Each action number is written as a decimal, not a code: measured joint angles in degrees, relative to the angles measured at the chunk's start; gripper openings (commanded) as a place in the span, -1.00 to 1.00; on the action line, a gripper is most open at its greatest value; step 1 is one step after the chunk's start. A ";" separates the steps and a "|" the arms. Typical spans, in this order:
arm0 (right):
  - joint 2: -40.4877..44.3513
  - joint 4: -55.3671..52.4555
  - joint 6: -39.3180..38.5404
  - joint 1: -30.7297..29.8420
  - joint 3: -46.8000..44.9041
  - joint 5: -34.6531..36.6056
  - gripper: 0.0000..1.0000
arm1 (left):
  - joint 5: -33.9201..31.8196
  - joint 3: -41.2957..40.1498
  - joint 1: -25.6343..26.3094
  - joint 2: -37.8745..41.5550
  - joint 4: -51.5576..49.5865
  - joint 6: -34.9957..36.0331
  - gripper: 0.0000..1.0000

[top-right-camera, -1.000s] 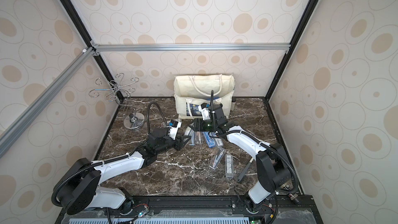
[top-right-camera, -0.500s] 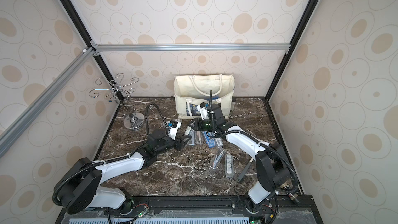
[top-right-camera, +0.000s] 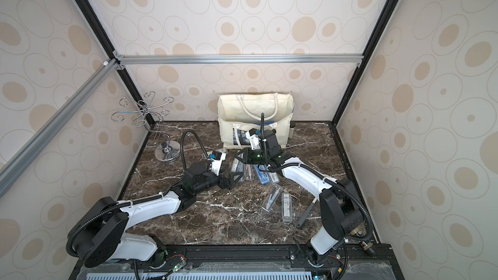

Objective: Put the compass set into the canvas bag
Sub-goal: Pick up the compass set at the center of the board, then place the compass set in the canvas bag.

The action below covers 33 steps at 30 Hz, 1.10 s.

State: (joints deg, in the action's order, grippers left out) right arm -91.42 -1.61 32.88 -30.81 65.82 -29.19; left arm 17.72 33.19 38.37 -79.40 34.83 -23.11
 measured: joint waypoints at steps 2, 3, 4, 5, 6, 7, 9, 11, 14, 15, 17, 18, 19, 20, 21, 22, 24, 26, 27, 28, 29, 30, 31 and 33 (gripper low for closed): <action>0.00 -1.31 -0.94 0.00 1.14 0.55 -0.77 | 0.00 -0.46 0.00 0.35 0.00 0.11 1.00; 0.00 -2.10 -1.49 0.00 2.08 0.76 -0.77 | 0.00 -0.83 0.00 0.72 0.00 0.24 1.00; 0.00 -2.78 -2.08 0.00 3.02 0.90 -0.77 | 0.02 -1.20 0.00 1.16 0.00 0.37 1.00; 0.00 -3.58 -2.82 0.00 4.35 0.94 -0.77 | 0.04 -1.81 0.00 1.95 0.09 0.48 1.00; 0.00 -4.20 -3.50 0.00 5.60 0.98 -0.78 | 0.22 -2.69 0.00 2.99 0.42 0.57 1.00; 0.00 -4.70 -4.09 0.00 6.91 0.98 -0.78 | 0.33 -3.41 0.00 3.85 0.72 0.63 1.00; 0.00 -5.97 -5.60 0.00 10.03 1.09 -0.78 | 0.76 -5.20 0.00 5.84 1.81 0.63 1.00; 0.00 -7.39 -7.02 0.00 13.27 1.25 -0.78 | 1.14 -6.32 0.00 6.97 2.67 0.63 1.00; 0.00 -9.79 -9.42 0.00 19.04 2.36 -0.77 | 1.22 -7.30 0.00 7.39 3.74 0.61 1.00; 0.00 -10.69 -10.23 0.02 21.20 2.84 -0.77 | 1.22 -7.56 0.00 7.37 3.93 0.59 1.00; -0.13 -12.22 -11.74 0.28 25.59 3.76 -0.77 | 1.20 -7.93 0.00 7.17 4.33 0.50 1.00; -0.33 -12.90 -12.57 0.44 27.93 4.20 -0.77 | 1.20 -8.02 0.00 6.88 4.61 0.42 1.00; -0.57 -13.55 -13.38 0.70 30.25 4.72 -0.77 | 1.18 -8.02 0.00 6.51 5.01 0.31 1.00; -0.85 -13.99 -14.12 1.05 32.24 5.25 -0.76 | 1.16 -8.02 0.00 6.14 5.25 0.20 1.00; -1.27 -14.29 -15.02 1.57 34.38 5.95 -0.75 | 1.14 -8.02 0.00 5.70 5.40 0.09 1.00; -1.88 -14.75 -15.96 2.27 36.63 6.84 -0.74 | 1.14 -8.02 0.00 5.33 5.49 0.00 1.00; -3.69 -15.76 -17.57 3.98 41.13 8.17 -0.74 | 1.05 -8.02 0.00 4.72 5.49 -0.07 1.00; -6.12 -16.83 -18.97 5.92 45.38 9.84 -0.74 | 0.72 -8.02 0.00 4.13 5.53 -0.20 1.00; -7.54 -17.16 -19.58 6.97 47.32 10.69 -0.74 | 0.39 -8.02 0.00 3.93 5.53 -0.24 1.00; -8.92 -17.33 -20.20 7.93 48.87 11.56 -0.74 | 0.00 -8.02 0.00 3.78 5.51 -0.28 1.00; -10.32 -17.46 -20.81 8.79 50.16 12.72 -0.74 | -0.33 -8.02 0.00 3.65 5.51 -0.35 1.00; -11.82 -17.70 -21.59 9.60 51.32 13.99 -0.74 | -0.94 -8.00 0.00 3.45 5.49 -0.50 1.00; -13.46 -17.94 -22.47 10.32 52.33 15.37 -0.74 | -1.42 -7.98 0.00 3.21 5.44 -0.63 1.00; -16.74 -18.95 -24.26 11.13 54.18 18.08 -0.73 | -2.69 -7.78 0.00 2.56 5.18 -1.07 1.00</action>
State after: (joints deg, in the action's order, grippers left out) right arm -108.16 -20.56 8.62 -19.68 120.01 -11.11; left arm 15.03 25.41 38.37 -76.84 40.01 -24.18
